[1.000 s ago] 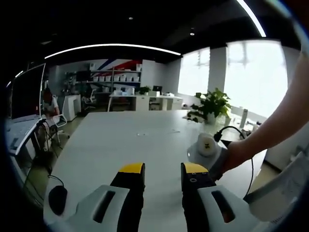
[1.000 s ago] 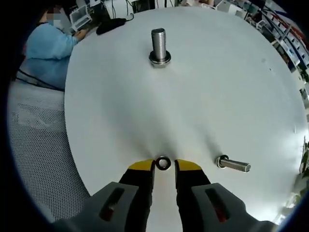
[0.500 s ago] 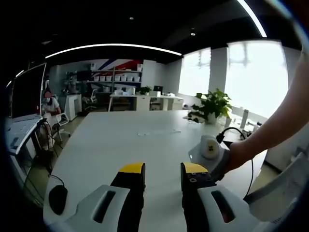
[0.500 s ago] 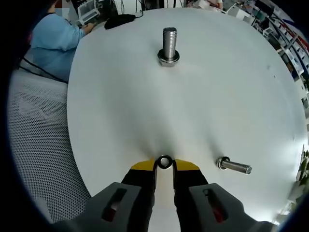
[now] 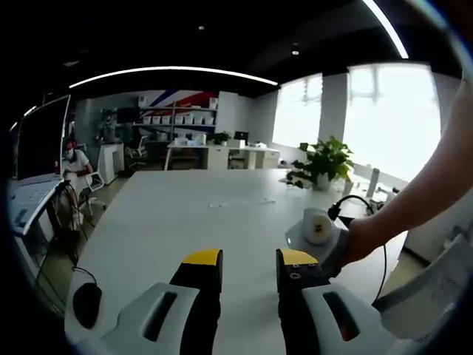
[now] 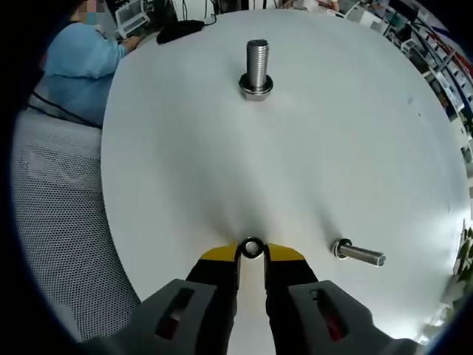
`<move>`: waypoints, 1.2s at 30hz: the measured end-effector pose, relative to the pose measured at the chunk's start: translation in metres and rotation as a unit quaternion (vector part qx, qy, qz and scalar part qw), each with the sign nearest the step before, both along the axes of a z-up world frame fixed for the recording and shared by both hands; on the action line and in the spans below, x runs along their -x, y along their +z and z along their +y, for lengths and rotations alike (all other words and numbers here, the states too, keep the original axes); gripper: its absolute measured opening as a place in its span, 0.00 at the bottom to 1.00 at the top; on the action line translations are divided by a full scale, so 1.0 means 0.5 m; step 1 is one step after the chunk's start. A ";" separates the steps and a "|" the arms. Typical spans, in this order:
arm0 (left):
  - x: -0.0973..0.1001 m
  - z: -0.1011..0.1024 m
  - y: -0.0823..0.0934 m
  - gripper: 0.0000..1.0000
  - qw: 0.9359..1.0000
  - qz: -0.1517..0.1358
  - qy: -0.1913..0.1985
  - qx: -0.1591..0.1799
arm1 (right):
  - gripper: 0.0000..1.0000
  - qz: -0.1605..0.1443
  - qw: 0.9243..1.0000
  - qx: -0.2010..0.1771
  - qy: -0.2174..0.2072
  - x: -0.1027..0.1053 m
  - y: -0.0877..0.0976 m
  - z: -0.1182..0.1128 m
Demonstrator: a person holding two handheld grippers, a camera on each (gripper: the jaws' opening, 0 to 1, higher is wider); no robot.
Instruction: Place the washer onto the threaded stud by aligning its center hole with the stud, sliding it down to the base, and recovering from edge contact or off-axis alignment until the washer reaches the visible bottom stop.
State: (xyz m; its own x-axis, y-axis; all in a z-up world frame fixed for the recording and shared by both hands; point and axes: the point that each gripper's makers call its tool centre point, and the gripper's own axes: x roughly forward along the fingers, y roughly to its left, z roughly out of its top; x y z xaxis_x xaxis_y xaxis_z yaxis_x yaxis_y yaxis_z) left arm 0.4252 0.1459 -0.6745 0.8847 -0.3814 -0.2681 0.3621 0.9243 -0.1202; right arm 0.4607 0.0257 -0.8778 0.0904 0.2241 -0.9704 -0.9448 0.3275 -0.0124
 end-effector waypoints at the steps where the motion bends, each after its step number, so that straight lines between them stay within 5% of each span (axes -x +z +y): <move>1: 0.001 -0.001 0.001 0.27 1.000 -0.001 0.000 0.000 | 0.14 -0.001 1.000 0.000 -0.001 0.000 0.000 0.000; 17: -0.003 0.009 0.012 0.28 0.999 -0.004 0.013 0.036 | 0.13 -0.001 0.999 -0.011 -0.039 -0.004 -0.001 -0.003; 36: -0.003 0.011 0.020 0.29 1.000 -0.018 0.012 0.017 | 0.13 -0.005 0.999 -0.009 -0.045 -0.002 0.001 -0.006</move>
State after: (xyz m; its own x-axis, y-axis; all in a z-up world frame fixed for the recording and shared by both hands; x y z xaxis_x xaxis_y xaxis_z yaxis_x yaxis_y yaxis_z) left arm 0.4269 0.1514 -0.6643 0.9026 -0.3679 -0.2233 0.3439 0.9285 -0.1398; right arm 0.4619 0.0225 -0.8774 0.1209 0.2324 -0.9651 -0.9113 0.4114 -0.0151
